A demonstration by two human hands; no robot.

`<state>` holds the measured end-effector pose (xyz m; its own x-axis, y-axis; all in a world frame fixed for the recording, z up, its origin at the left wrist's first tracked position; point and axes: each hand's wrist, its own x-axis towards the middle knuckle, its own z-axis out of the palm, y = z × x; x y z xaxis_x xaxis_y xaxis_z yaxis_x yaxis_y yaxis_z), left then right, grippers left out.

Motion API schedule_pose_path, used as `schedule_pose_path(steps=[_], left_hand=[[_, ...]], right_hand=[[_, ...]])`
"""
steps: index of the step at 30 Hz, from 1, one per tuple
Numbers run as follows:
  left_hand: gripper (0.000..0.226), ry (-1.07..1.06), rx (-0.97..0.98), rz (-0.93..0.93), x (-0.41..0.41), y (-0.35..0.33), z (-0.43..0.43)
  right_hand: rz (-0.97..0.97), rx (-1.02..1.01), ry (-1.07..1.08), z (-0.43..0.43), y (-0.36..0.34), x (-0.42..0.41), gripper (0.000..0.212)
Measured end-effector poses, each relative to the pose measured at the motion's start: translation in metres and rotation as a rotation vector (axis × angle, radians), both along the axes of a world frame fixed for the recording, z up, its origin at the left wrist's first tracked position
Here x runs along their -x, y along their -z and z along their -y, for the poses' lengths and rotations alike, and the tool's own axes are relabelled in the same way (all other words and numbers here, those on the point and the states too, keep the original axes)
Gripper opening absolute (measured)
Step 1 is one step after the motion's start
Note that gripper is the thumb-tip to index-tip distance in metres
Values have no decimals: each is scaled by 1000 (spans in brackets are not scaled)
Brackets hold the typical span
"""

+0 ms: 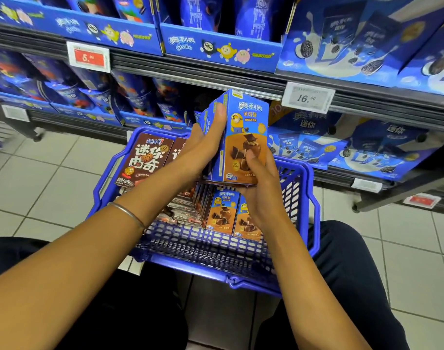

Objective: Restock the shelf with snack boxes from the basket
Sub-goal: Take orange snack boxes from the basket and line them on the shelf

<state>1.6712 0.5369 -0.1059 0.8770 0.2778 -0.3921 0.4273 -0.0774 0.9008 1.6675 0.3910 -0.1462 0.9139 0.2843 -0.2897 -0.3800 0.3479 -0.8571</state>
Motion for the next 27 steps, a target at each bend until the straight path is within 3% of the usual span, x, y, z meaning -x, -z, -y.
schedule_pose_path(steps=[2,6,10,14,18,22,25,27], left_hand=[[114,36,88,13,3,-1,-1],[81,10,182,40,3,7,-5],[75,-28,216,60,1,5,-6],[74,-60,253,87,1,3,-8],[83,-83,294,84,4,2,-10],[81,-110,283,66,6,2,-16],[82,-93,265,29,11,-2,-16],[71,67,250,72,21,-8,-16]], right_hand=[[8,4,-5,0,-1,1,34],[46,41,-6,1,2,0,39],[-93,-12,118,11,39,-8,57],[-323,622,128,24,115,-18,27],[-442,1001,-187,29,180,-15,20],[-472,1234,-233,23,207,-5,69],[-419,1319,-209,19,209,-1,83],[-422,1315,-205,19,208,-1,87]])
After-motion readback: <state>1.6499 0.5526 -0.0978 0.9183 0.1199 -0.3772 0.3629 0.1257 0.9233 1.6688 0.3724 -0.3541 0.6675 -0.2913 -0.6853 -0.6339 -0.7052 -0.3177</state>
